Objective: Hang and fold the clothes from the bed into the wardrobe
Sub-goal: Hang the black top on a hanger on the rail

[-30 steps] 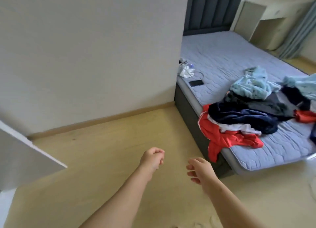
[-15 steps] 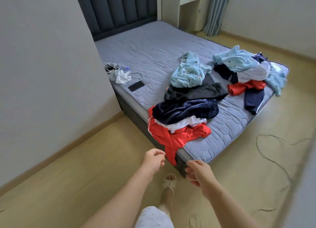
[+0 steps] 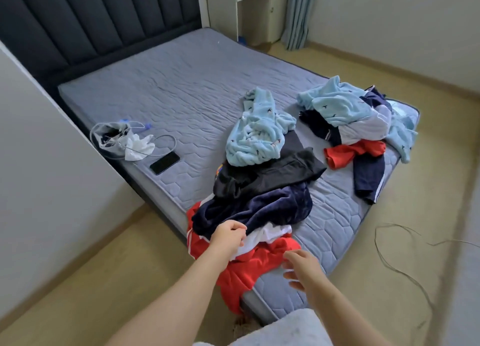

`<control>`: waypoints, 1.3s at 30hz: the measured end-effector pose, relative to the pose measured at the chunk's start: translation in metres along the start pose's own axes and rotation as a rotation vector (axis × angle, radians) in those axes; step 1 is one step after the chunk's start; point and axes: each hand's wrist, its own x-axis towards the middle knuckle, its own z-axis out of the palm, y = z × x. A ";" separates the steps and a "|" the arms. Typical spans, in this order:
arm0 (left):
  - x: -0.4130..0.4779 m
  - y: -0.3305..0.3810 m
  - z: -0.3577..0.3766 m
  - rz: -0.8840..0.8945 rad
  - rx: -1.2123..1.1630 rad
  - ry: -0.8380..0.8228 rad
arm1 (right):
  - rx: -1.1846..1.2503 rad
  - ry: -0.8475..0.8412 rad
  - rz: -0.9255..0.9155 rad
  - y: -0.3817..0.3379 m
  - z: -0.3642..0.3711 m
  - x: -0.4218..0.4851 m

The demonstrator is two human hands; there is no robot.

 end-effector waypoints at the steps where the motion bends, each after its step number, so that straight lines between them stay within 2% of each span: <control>1: 0.009 0.006 0.005 -0.003 -0.007 -0.004 | 0.005 -0.004 0.021 -0.006 -0.004 0.009; 5: 0.042 0.019 0.026 -0.048 -0.021 0.025 | -0.046 -0.026 0.071 -0.036 -0.022 0.051; 11: 0.081 0.036 0.068 -0.127 -0.049 0.154 | -0.251 -0.158 0.077 -0.080 -0.057 0.119; 18: 0.137 0.035 0.108 -0.282 0.035 0.248 | -0.374 -0.276 0.146 -0.096 -0.084 0.198; 21: 0.171 0.030 0.112 -0.314 0.180 0.290 | -0.366 -0.313 0.196 -0.091 -0.087 0.228; 24: 0.215 0.030 0.110 -0.219 0.436 0.360 | -0.356 -0.326 0.215 -0.090 -0.088 0.259; 28: 0.271 0.034 0.117 -0.151 0.509 0.309 | -0.326 -0.306 0.222 -0.089 -0.087 0.289; 30: 0.294 0.031 0.121 -0.260 0.484 0.234 | -0.309 -0.316 0.226 -0.089 -0.082 0.299; 33: 0.308 0.022 0.123 -0.564 0.248 0.205 | -0.303 -0.330 0.240 -0.088 -0.076 0.310; 34: 0.308 0.020 0.123 -0.574 0.271 0.218 | -0.299 -0.329 0.239 -0.088 -0.075 0.312; 37: 0.301 0.025 0.121 -0.381 0.598 0.297 | -0.299 -0.313 0.231 -0.093 -0.077 0.314; 39: 0.288 0.038 0.124 -0.254 0.603 0.328 | -0.290 -0.293 0.229 -0.097 -0.079 0.311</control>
